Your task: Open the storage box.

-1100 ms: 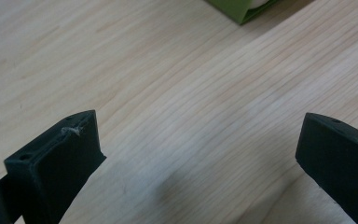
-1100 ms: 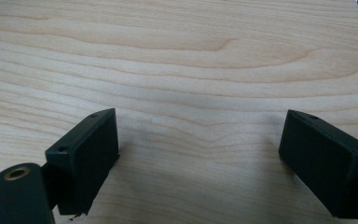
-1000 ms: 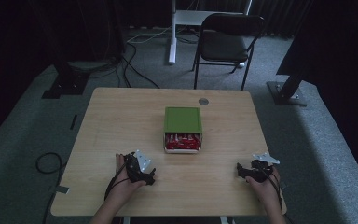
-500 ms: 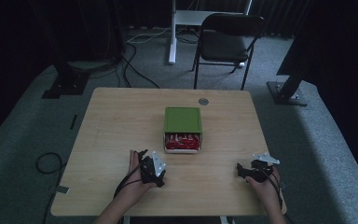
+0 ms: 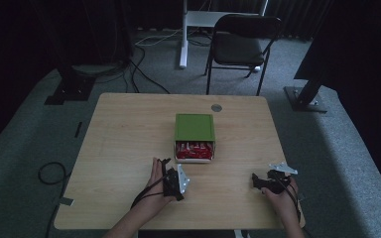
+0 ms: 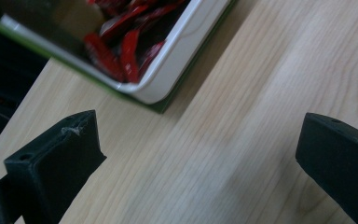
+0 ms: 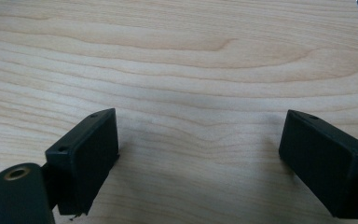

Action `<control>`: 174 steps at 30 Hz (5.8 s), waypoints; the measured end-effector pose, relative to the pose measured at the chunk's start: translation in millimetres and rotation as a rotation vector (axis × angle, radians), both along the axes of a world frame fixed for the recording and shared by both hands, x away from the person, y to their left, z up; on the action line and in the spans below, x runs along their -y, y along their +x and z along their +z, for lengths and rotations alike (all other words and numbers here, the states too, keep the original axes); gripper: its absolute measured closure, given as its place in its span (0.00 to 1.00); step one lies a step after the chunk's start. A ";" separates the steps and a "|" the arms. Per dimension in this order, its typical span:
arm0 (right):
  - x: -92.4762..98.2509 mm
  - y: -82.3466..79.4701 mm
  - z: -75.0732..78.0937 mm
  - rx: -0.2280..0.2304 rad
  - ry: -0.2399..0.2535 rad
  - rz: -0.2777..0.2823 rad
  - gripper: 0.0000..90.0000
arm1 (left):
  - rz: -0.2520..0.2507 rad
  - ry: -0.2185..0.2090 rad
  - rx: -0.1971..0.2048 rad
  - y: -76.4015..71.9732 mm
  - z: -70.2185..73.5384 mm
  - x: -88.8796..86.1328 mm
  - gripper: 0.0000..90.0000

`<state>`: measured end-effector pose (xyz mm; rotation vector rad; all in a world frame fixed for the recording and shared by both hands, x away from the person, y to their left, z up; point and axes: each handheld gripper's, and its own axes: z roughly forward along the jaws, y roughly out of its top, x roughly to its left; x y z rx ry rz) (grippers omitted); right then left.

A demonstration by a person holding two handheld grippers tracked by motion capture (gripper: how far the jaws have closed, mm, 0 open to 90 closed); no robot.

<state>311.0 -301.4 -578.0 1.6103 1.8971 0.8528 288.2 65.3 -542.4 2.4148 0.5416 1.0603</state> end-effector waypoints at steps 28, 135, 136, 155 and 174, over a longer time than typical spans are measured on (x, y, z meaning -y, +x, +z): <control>0.0 0.0 0.0 0.001 0.000 0.000 0.12 | -0.184 0.228 0.052 14.0 -0.9 48.9 0.07; 0.1 0.0 0.0 0.001 0.000 0.000 0.12 | -0.175 0.473 0.240 1.2 -11.2 53.9 0.79; 0.0 0.0 0.0 0.001 0.000 -0.001 0.12 | -0.176 0.475 0.242 -0.1 -11.4 54.1 0.79; 0.1 0.0 0.0 0.000 0.000 0.000 0.12 | -0.202 0.475 0.240 -24.4 -12.7 53.3 0.79; 0.1 0.0 0.0 0.000 0.000 0.000 0.12 | -0.233 0.431 0.171 -47.4 -10.8 50.4 0.79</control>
